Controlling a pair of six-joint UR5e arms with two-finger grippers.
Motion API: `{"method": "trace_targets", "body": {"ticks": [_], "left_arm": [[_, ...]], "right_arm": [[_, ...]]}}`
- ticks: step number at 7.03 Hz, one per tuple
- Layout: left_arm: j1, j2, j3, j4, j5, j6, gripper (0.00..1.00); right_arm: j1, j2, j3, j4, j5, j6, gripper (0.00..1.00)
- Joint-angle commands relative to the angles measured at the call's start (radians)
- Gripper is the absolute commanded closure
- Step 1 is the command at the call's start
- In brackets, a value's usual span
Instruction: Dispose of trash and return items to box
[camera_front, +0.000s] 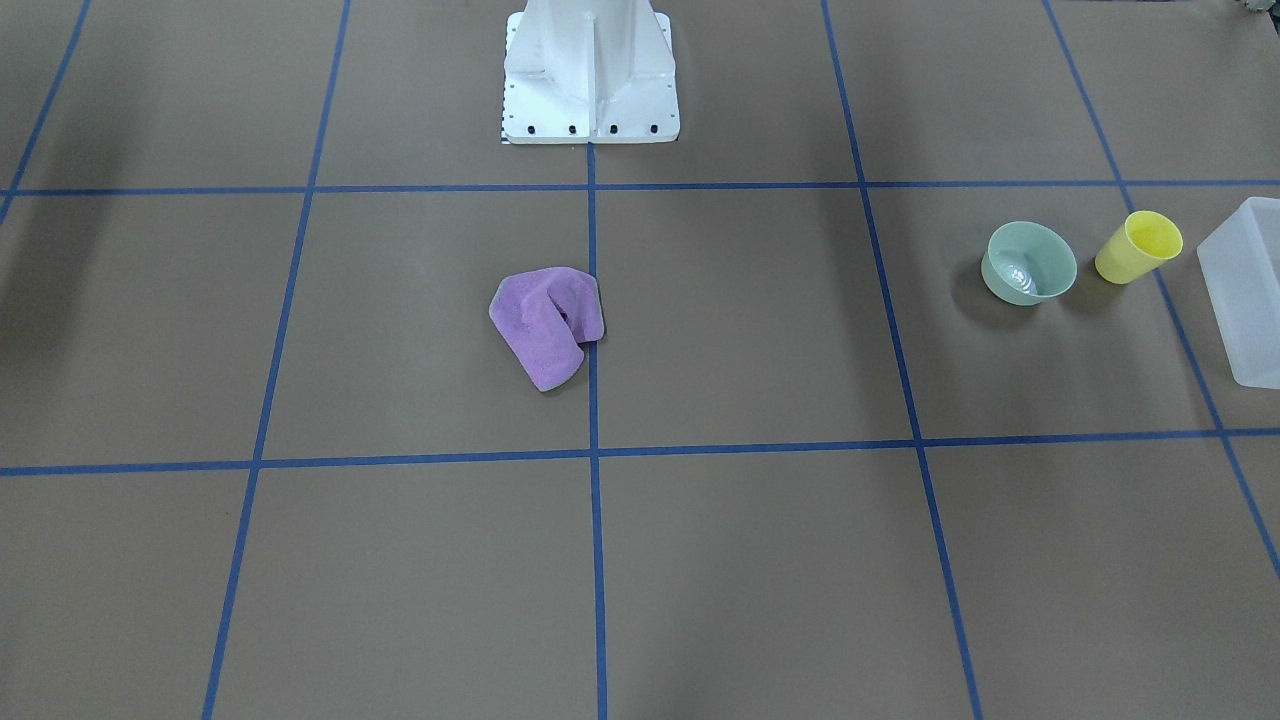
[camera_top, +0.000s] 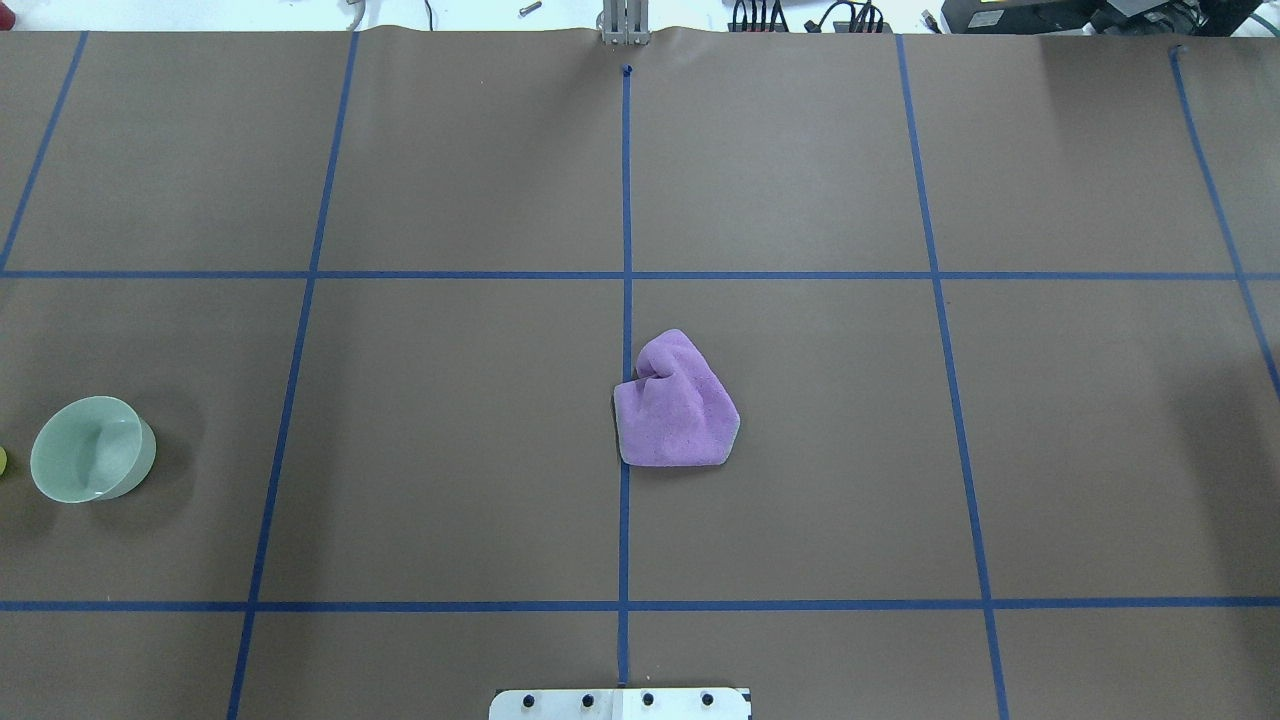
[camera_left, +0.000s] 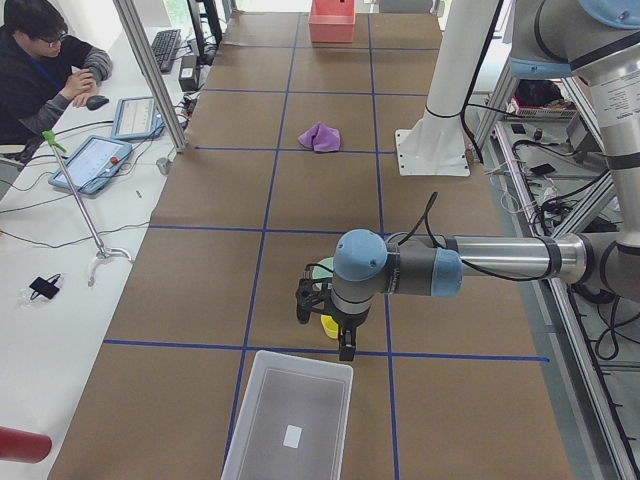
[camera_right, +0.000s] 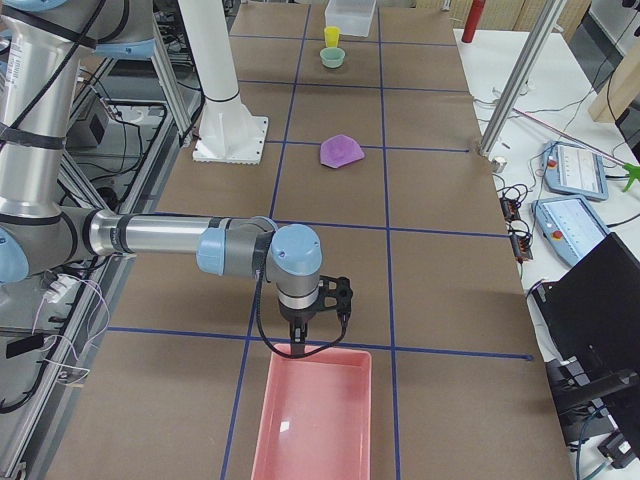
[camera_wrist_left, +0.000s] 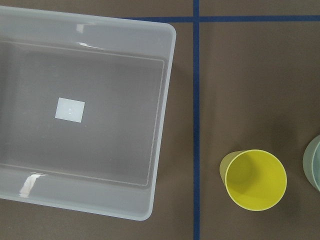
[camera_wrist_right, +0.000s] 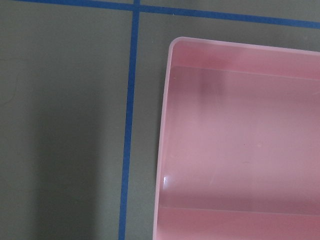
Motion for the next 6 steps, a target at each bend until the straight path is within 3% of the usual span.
{"method": "trace_targets", "body": {"ticks": [1,6], "left_arm": [[0.003,0.011,-0.004,0.000,-0.002,0.002,0.01],[0.006,0.001,-0.010,-0.009,-0.005,0.003,0.01]], "right_arm": [[-0.001,-0.001,0.000,0.003,-0.008,0.000,0.00],[-0.001,-0.001,0.002,0.006,-0.003,-0.014,0.00]]}}
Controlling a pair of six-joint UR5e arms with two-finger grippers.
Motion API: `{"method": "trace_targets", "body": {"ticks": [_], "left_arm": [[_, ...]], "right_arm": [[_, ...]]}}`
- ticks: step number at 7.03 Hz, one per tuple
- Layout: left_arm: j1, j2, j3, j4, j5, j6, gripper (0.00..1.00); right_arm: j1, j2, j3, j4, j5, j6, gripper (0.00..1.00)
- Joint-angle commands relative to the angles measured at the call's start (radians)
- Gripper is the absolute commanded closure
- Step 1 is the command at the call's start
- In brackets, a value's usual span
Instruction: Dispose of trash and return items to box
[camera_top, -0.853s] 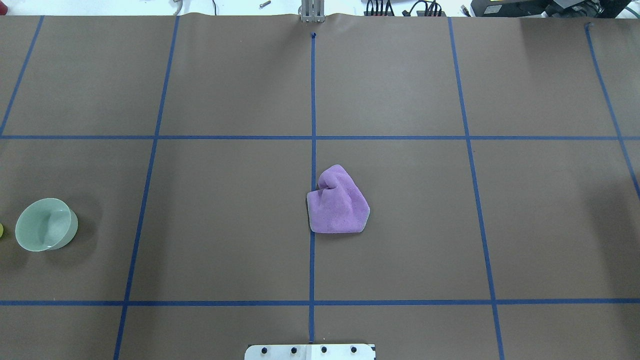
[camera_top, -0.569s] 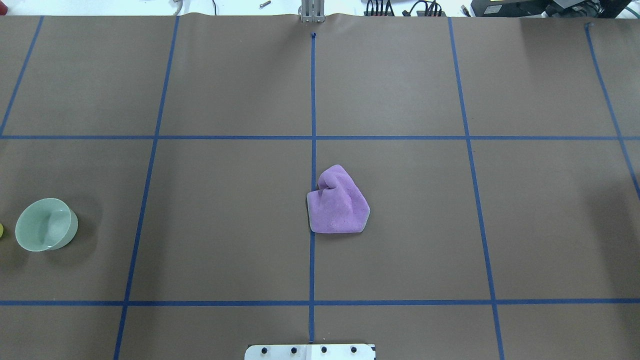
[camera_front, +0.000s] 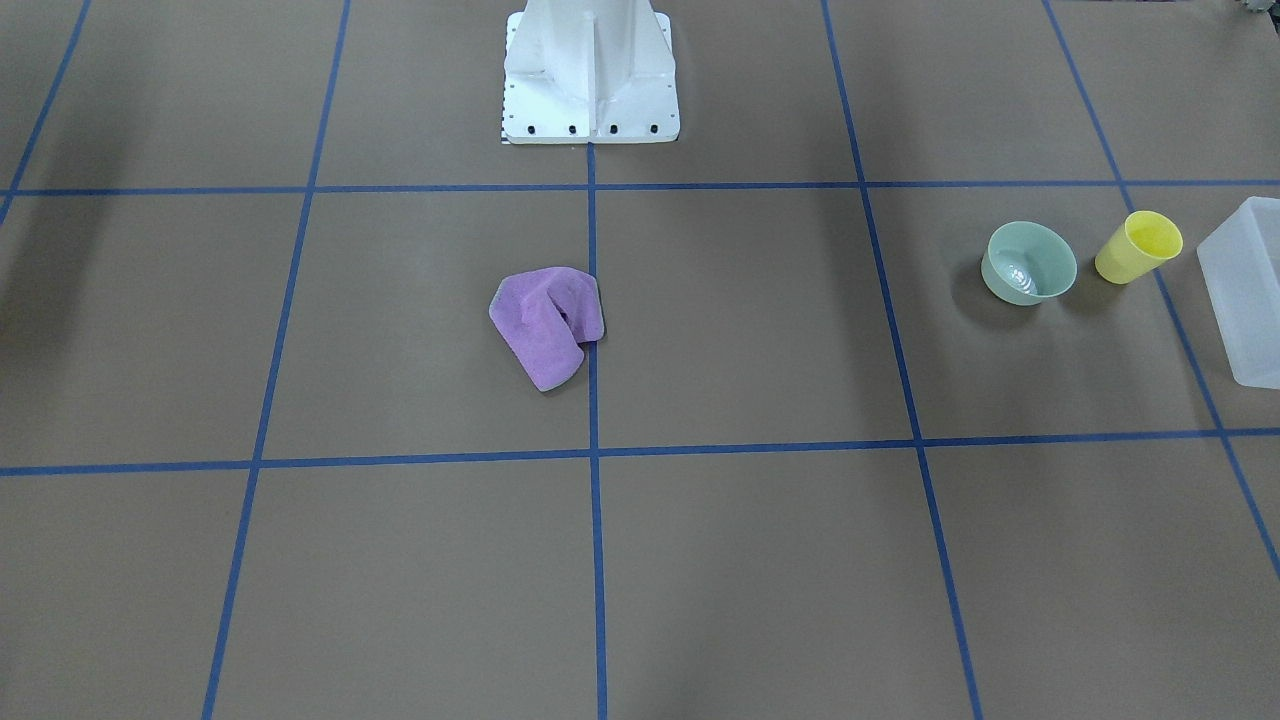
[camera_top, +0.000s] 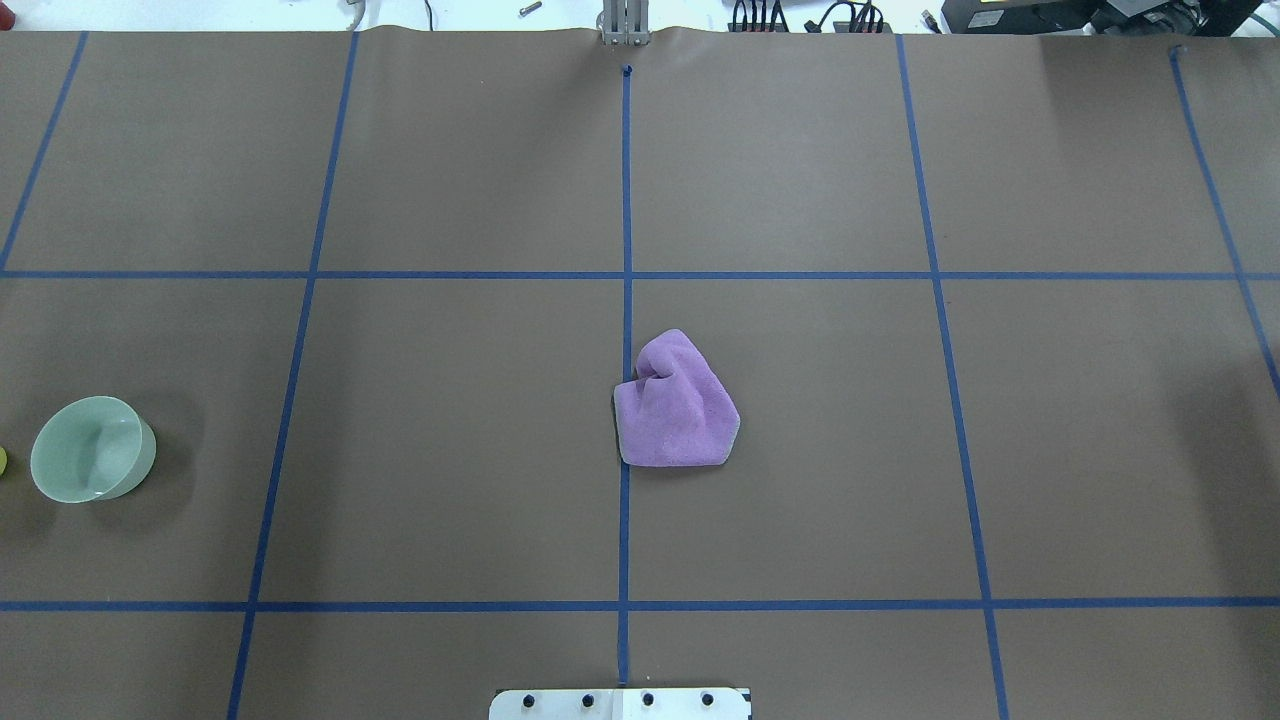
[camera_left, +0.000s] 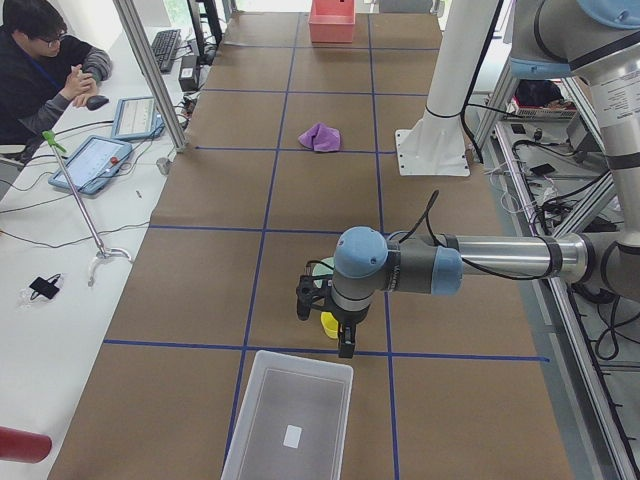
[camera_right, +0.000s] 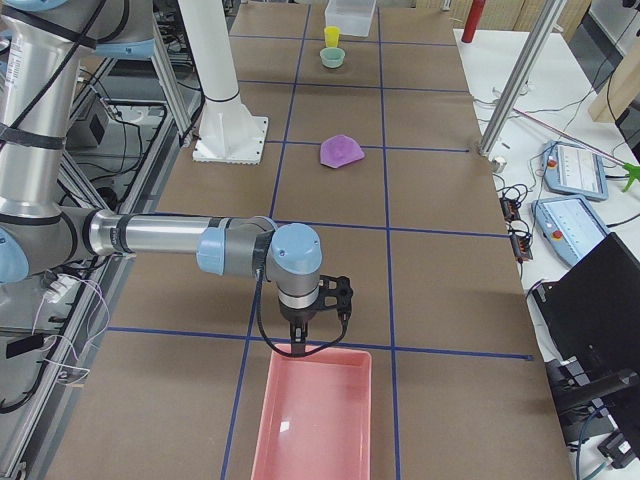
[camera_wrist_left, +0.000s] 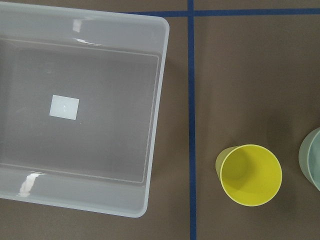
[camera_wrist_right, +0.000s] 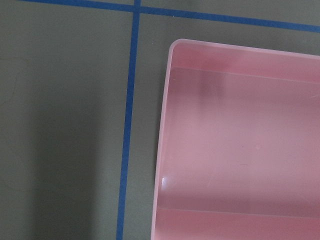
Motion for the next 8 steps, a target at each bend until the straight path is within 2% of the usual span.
{"method": "trace_targets", "body": {"ticks": [1,6,8], "left_arm": [[0.001,-0.002,-0.002,-0.001,-0.001,0.000,0.01],[0.000,-0.044,-0.028,-0.012,-0.003,0.000,0.01],[0.000,-0.061,-0.030,-0.120,-0.015,-0.001,0.01]], "right_arm": [[0.000,-0.001,0.001,0.000,0.002,-0.005,0.00],[0.000,0.059,0.030,0.014,0.001,0.011,0.00],[0.001,0.070,0.048,0.019,0.005,0.009,0.00]]}}
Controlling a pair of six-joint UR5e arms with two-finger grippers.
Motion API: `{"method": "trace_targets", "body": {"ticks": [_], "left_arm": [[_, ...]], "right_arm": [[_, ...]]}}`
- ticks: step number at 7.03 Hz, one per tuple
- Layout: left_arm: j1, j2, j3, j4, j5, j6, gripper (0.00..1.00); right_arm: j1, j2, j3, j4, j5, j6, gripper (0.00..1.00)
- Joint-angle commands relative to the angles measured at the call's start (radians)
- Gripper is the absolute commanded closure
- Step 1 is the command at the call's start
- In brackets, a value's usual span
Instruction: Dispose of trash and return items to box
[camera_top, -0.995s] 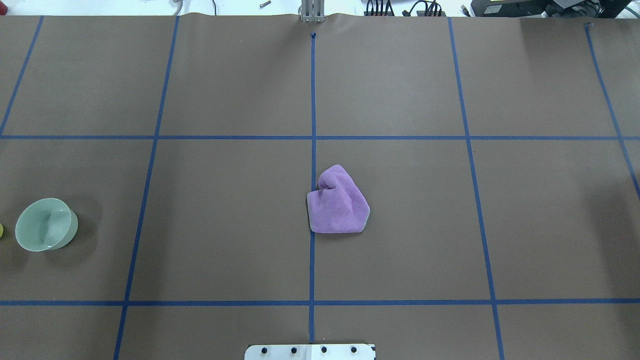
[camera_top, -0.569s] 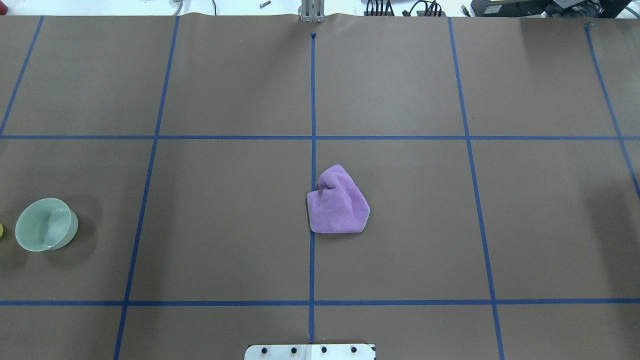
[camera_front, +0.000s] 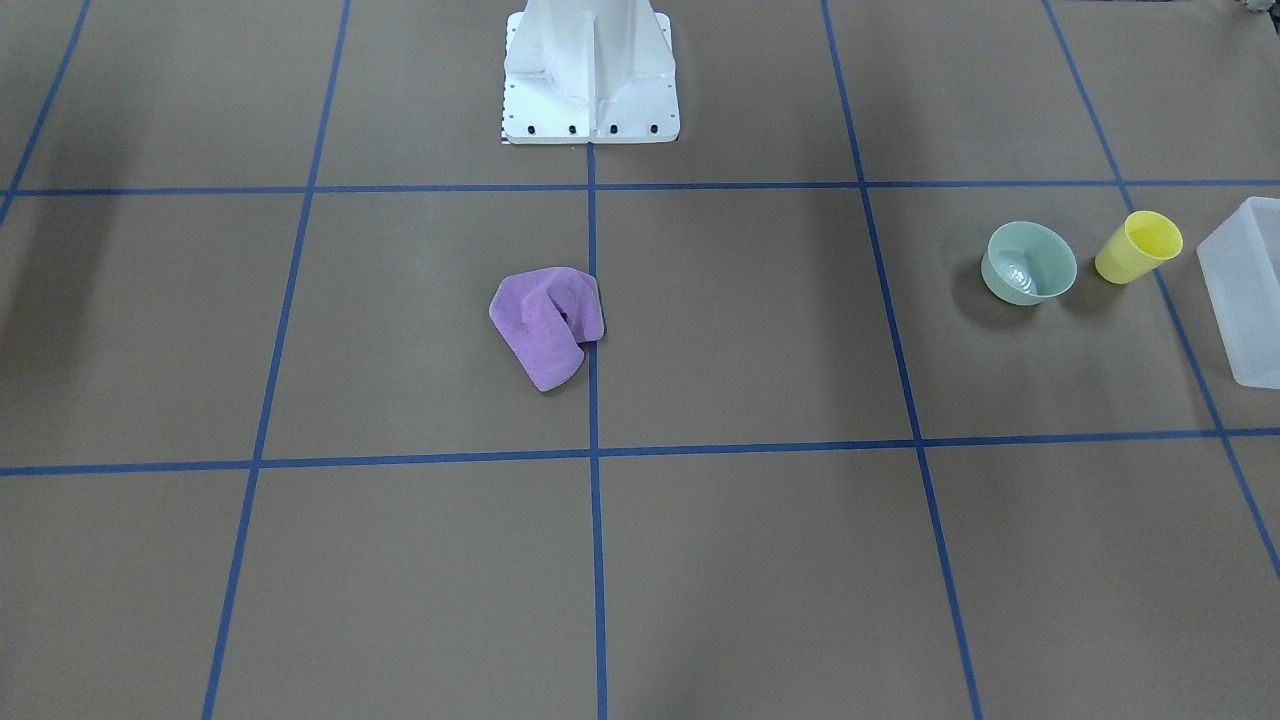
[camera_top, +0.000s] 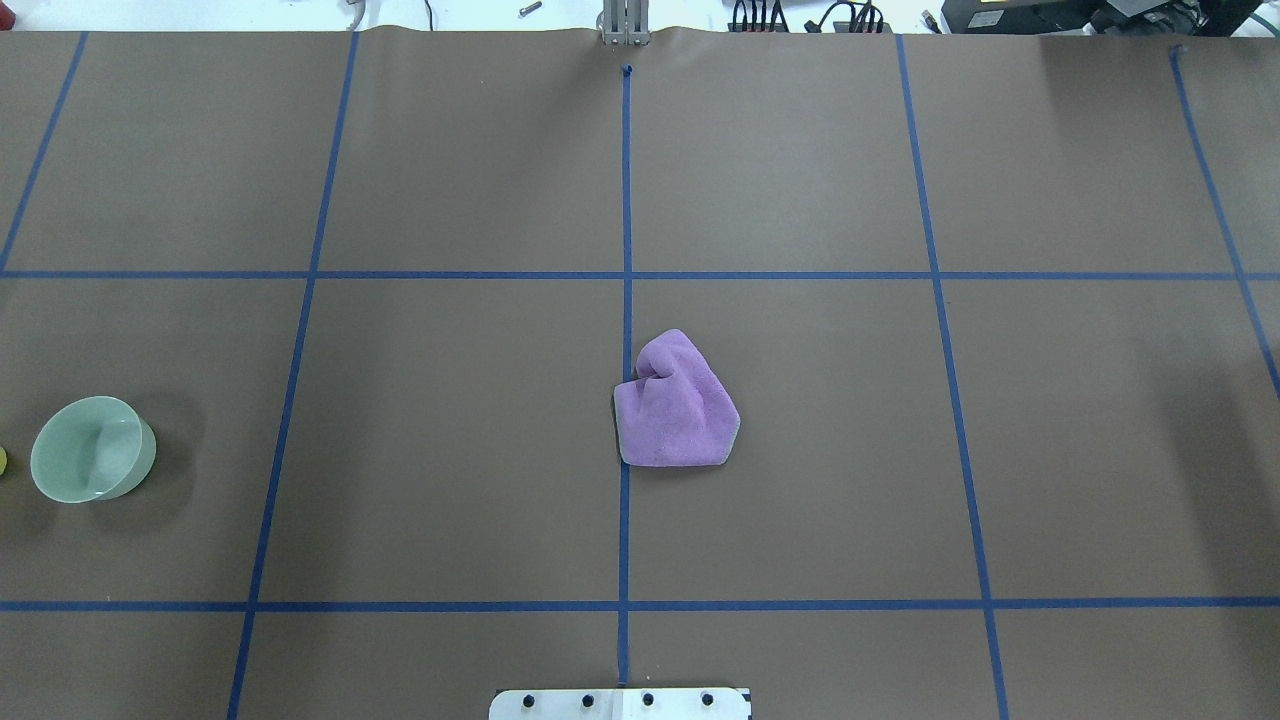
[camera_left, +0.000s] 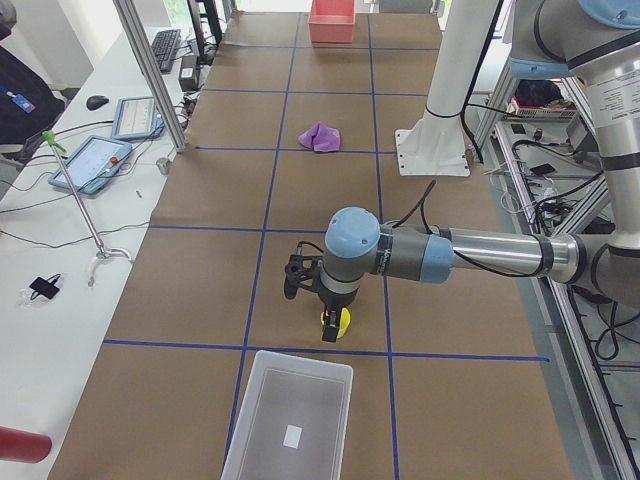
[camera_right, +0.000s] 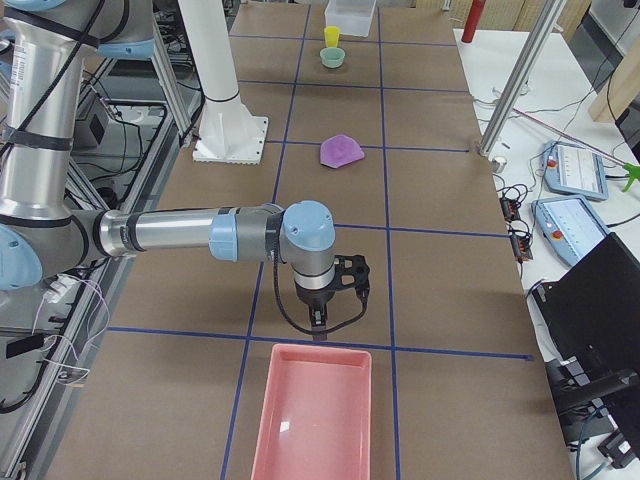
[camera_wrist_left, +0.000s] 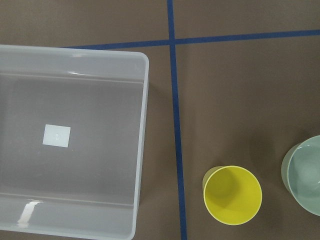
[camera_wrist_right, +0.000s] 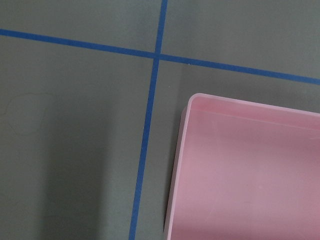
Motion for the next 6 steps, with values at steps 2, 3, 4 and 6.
{"method": "trace_targets", "body": {"ticks": [2,3,4,6], "left_arm": [[0.000,-0.098,0.049,-0.216,-0.002,-0.015,0.01],[0.000,-0.113,0.104,-0.228,-0.006,0.000,0.01],[0.000,-0.117,0.116,-0.248,-0.006,-0.003,0.01],[0.043,-0.108,0.128,-0.271,-0.005,-0.013,0.01]], "right_arm": [[0.003,0.008,0.053,0.001,0.003,0.000,0.00],[0.003,0.003,0.044,0.001,0.052,0.000,0.00],[0.003,0.005,0.052,0.004,0.091,-0.001,0.00],[0.003,0.006,0.079,0.004,0.089,0.067,0.00]]}}
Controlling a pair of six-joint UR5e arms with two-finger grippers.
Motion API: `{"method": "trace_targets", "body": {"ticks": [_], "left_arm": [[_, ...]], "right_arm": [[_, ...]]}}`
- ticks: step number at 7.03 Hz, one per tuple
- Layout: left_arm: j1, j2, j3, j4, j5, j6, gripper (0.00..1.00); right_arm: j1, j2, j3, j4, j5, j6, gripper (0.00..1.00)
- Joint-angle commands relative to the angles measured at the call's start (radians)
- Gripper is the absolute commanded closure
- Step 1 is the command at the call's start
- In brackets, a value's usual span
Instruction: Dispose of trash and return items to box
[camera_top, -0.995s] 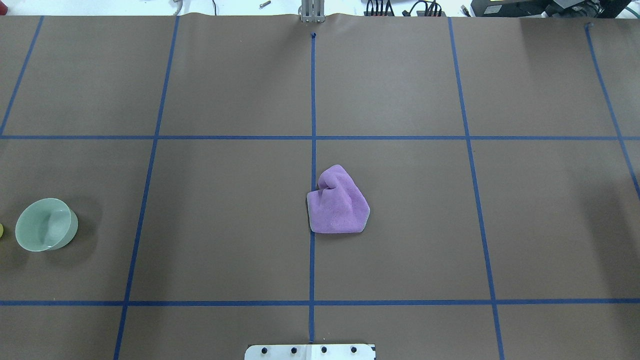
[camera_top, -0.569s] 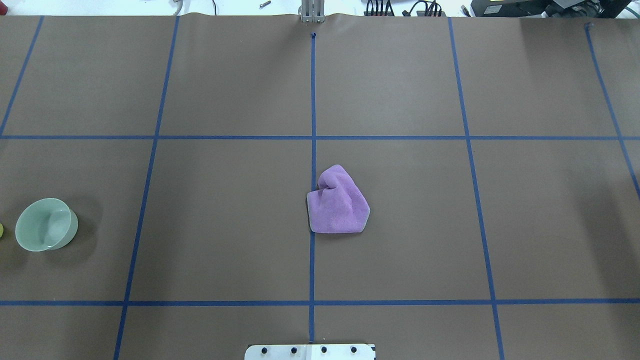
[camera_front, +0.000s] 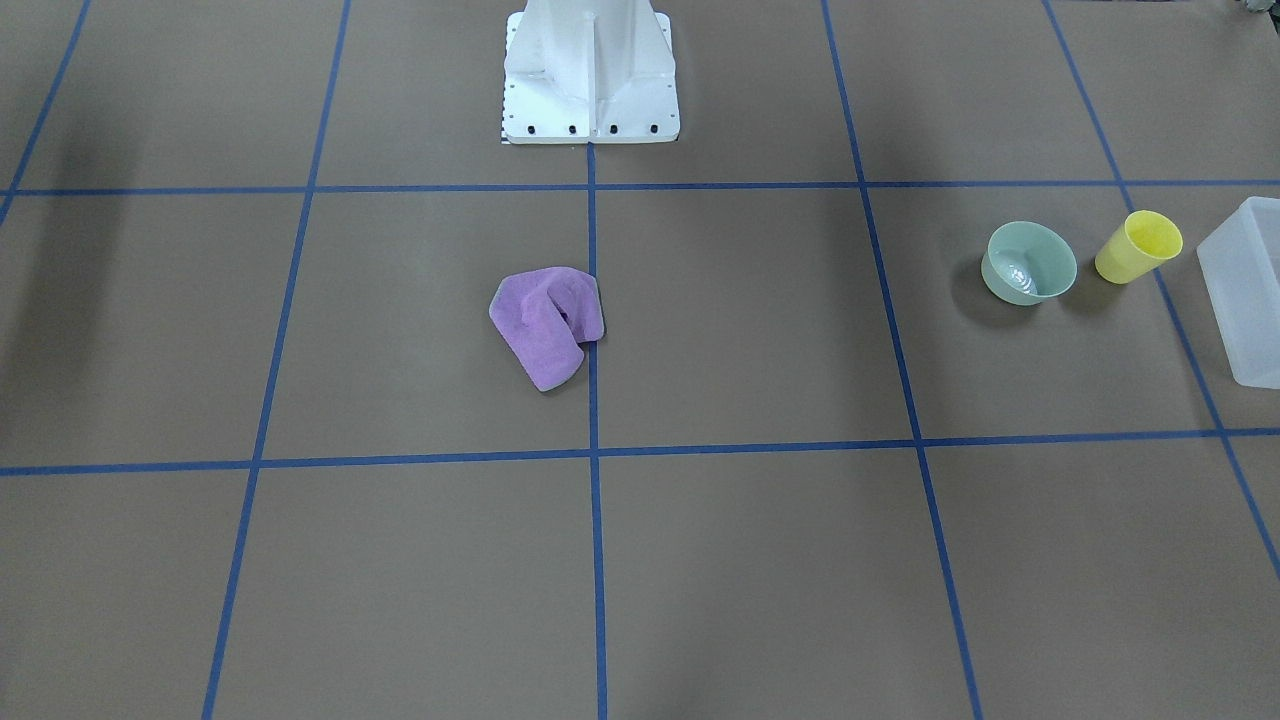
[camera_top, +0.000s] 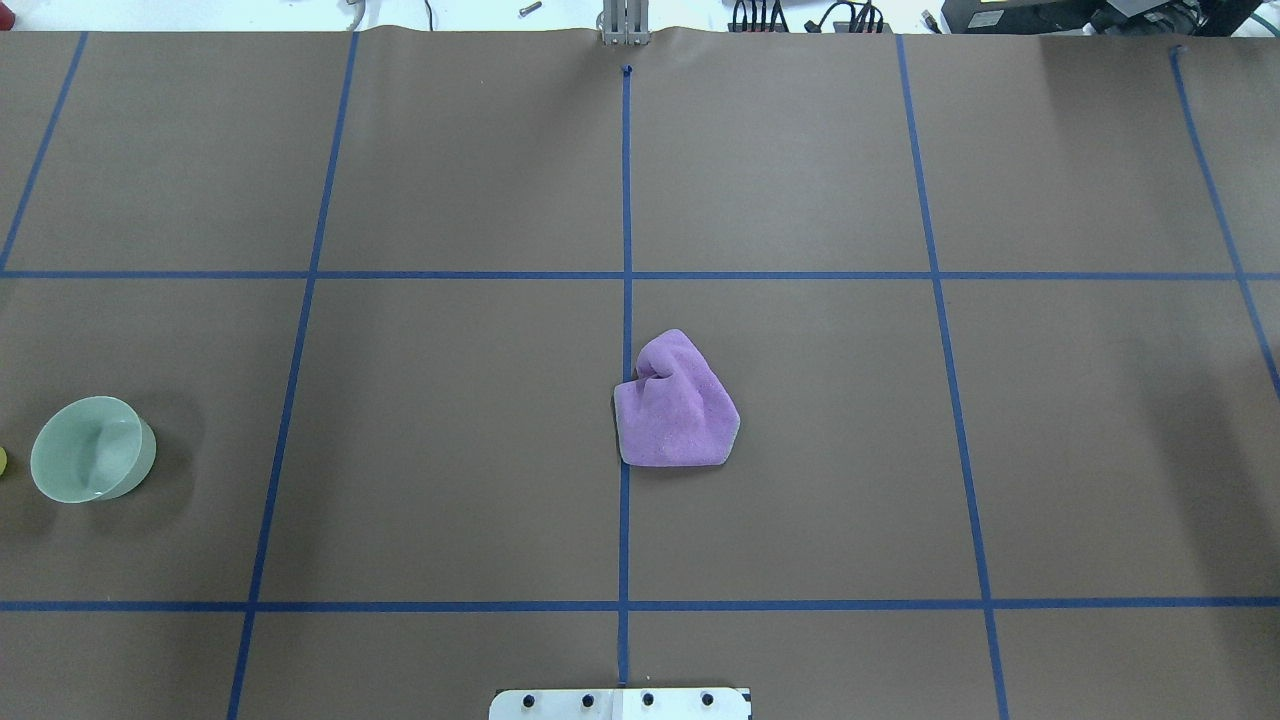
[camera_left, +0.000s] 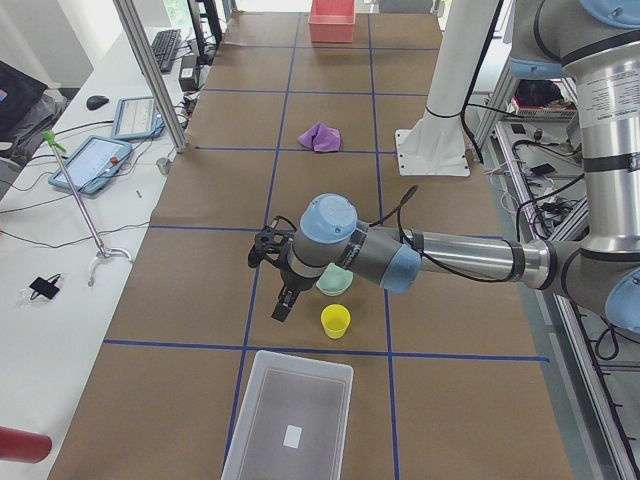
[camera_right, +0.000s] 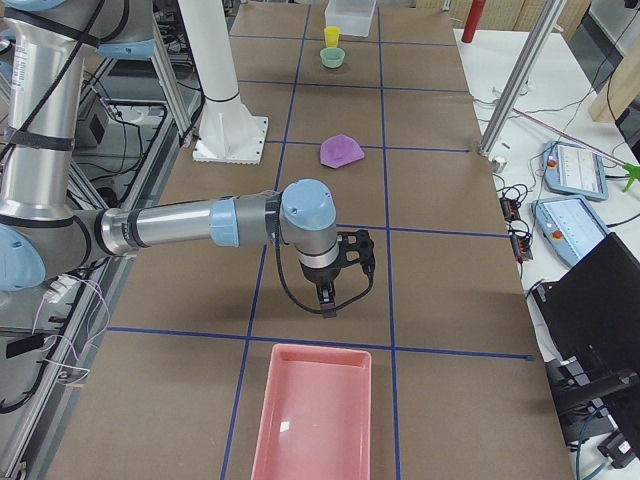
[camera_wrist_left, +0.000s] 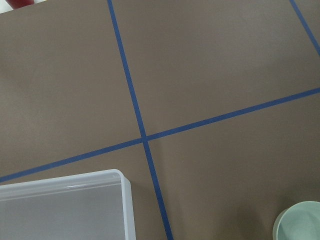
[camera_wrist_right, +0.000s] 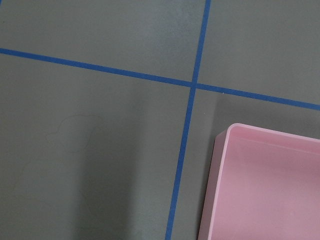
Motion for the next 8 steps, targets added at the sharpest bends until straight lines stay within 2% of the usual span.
{"method": "trace_targets", "body": {"ticks": [1,2,3,5,6,8], "left_arm": [[0.077,0.006,0.049,-0.016,0.001,-0.007,0.01],[0.122,0.008,0.072,-0.031,0.001,-0.057,0.01],[0.183,0.022,0.101,-0.137,0.003,-0.194,0.01],[0.309,0.059,0.312,-0.543,0.010,-0.411,0.02],[0.358,0.049,0.371,-0.653,0.032,-0.502,0.02],[0.369,0.069,0.370,-0.689,0.027,-0.512,0.03]], "right_arm": [[0.000,0.001,0.018,0.001,0.003,0.042,0.00],[0.000,0.001,0.019,0.003,0.003,0.041,0.00],[0.000,0.001,0.019,0.003,0.004,0.041,0.00],[0.000,-0.004,0.019,0.001,0.003,0.038,0.00],[0.000,-0.007,0.021,0.003,0.003,0.036,0.00],[0.000,-0.010,0.021,0.001,0.003,0.036,0.00]]}}
